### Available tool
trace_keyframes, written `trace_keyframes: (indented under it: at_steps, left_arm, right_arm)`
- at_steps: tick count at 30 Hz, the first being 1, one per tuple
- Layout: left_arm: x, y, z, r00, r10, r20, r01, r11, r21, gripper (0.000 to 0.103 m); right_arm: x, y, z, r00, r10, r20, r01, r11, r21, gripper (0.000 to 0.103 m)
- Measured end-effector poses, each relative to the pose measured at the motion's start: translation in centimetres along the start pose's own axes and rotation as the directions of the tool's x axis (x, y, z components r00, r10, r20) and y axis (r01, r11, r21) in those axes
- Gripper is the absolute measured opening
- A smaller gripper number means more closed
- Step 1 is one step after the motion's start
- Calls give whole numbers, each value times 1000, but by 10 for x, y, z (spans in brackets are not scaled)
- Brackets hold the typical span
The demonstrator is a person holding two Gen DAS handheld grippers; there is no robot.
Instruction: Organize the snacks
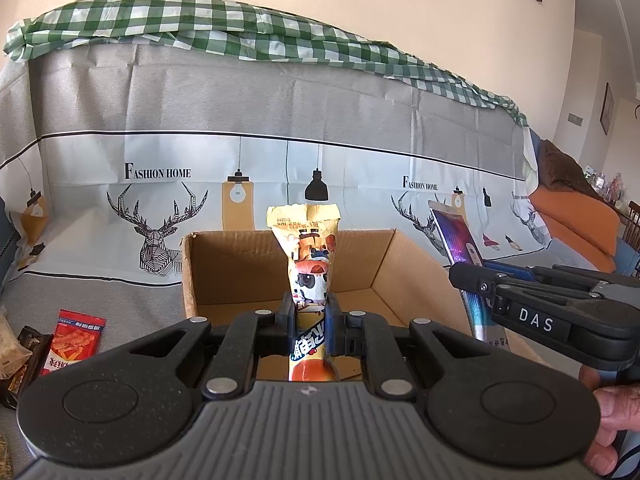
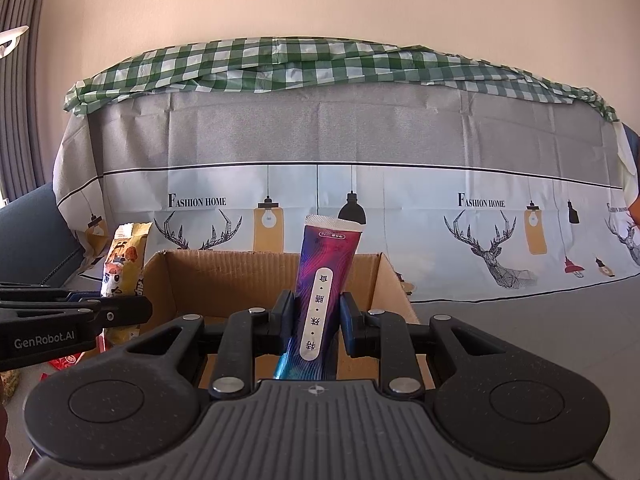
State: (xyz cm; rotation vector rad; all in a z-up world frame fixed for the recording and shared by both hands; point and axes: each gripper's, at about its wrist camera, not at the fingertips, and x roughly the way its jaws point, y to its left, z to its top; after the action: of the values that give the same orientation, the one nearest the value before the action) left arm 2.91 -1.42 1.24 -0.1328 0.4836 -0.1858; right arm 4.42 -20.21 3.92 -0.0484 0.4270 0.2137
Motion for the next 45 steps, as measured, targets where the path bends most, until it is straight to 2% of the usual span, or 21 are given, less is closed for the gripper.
trace_keyframes:
  at_steps: [4, 6, 7, 8, 11, 13, 16, 22, 25, 33, 42, 44, 45]
  left_arm:
    - [1, 0, 0, 1000, -20, -7, 20, 1000, -7, 15]
    - [2, -2, 0, 999, -51, -19, 51, 999, -10, 21]
    - [2, -4, -1, 998, -56, -17, 56, 998, 0, 26]
    - [2, -7, -1, 998, -55, -16, 55, 998, 14, 28]
    - [2, -9, -2, 998, -59, -13, 60, 998, 26, 32]
    - [2, -8, -2, 999, -53, -10, 54, 998, 24, 41]
    - [3, -5, -1, 999, -48, -8, 48, 999, 10, 51]
    - [1, -2, -2, 999, -53, -2, 53, 998, 14, 77]
    - [-2, -2, -3, 999, -55, 2, 55, 998, 32, 82]
    - [-18, 8, -9, 999, -42, 17, 41, 998, 52, 86]
    - [-56, 56, -11, 1000, 5, -27, -5, 1000, -16, 88]
    - [-71, 72, -7, 999, -1, -49, -1, 999, -49, 86]
    - [-82, 79, -5, 999, 0, -46, -2, 999, -44, 82]
  right_arm:
    - [0, 0, 0, 1000, 0, -2, 0, 1000, -2, 26]
    - [2, 0, -1, 1000, -6, -12, 6, 1000, 0, 28]
    - [3, 0, -2, 1000, -16, -18, 16, 1000, 3, 35]
    - [4, -1, -2, 999, -30, -22, 31, 1000, 5, 47]
    - [6, -5, -3, 998, -48, -32, 49, 998, 31, 65]
    - [6, -5, -4, 998, -56, -35, 57, 998, 35, 74]
    - [5, -2, -5, 997, -67, -28, 68, 998, 17, 79]
    - [7, 3, -5, 997, -73, -29, 73, 997, 5, 81]
    - [7, 6, -5, 997, -73, -31, 73, 997, 8, 81]
    - [6, 22, -6, 998, -58, -37, 59, 998, 30, 82]
    - [-1, 57, -8, 999, -3, -40, 5, 998, 56, 81]
    - [-3, 66, -9, 999, 24, -43, -21, 997, 71, 78]
    - [-3, 72, -9, 998, 42, -45, -38, 996, 77, 72]
